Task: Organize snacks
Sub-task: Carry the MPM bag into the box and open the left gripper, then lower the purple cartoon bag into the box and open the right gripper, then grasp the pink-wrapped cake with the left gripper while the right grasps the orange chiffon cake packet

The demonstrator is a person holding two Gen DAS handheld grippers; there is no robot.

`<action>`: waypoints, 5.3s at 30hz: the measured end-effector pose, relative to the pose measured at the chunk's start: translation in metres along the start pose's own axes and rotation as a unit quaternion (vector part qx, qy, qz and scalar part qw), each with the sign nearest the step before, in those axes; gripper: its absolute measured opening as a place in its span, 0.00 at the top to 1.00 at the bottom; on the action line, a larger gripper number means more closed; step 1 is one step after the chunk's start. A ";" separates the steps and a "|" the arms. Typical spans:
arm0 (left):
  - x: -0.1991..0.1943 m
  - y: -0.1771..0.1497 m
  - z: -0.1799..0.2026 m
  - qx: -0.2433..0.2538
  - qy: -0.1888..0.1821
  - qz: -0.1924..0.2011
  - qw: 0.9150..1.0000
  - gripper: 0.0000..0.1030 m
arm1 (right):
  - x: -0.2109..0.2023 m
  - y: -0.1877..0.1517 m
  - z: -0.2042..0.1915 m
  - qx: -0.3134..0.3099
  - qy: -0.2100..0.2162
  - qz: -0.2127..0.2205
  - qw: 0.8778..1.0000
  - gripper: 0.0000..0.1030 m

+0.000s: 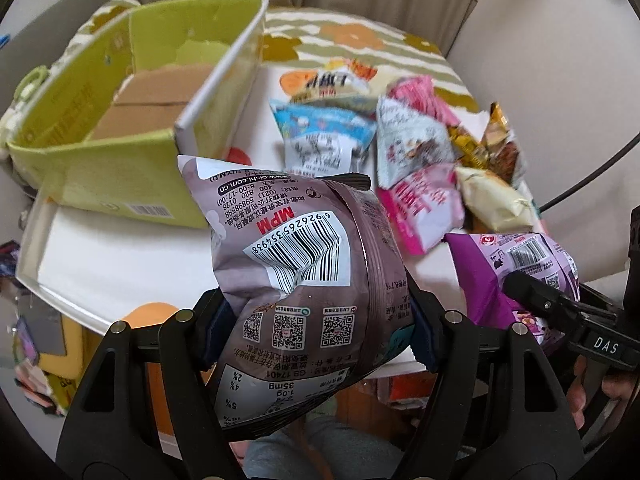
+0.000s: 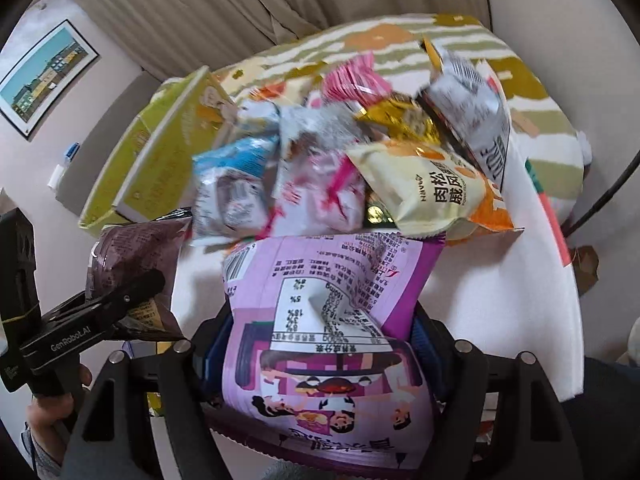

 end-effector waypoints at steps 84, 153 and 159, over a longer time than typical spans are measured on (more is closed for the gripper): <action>-0.015 0.186 -0.249 0.097 0.040 0.011 0.994 0.00 | 0.149 0.200 -0.290 -0.135 -0.107 0.053 0.984 0.00; 0.086 -0.023 0.064 -0.007 0.004 -0.036 0.999 0.00 | -0.001 0.040 0.040 -0.062 -0.117 0.069 0.989 0.00; 0.110 -0.033 0.069 -0.006 0.021 -0.045 0.999 0.11 | 0.029 0.034 0.048 -0.080 -0.122 0.047 0.988 0.00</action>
Point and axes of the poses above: each gripper's, at about its wrist camera, not at the fingertips, and x roughly the way its jaws point, z to its right, y to its top, the point moved 6 cm from there along x, roughly the way its jaws point, and after that the axes turned 1 degree about -y, right-handed, at the moved point
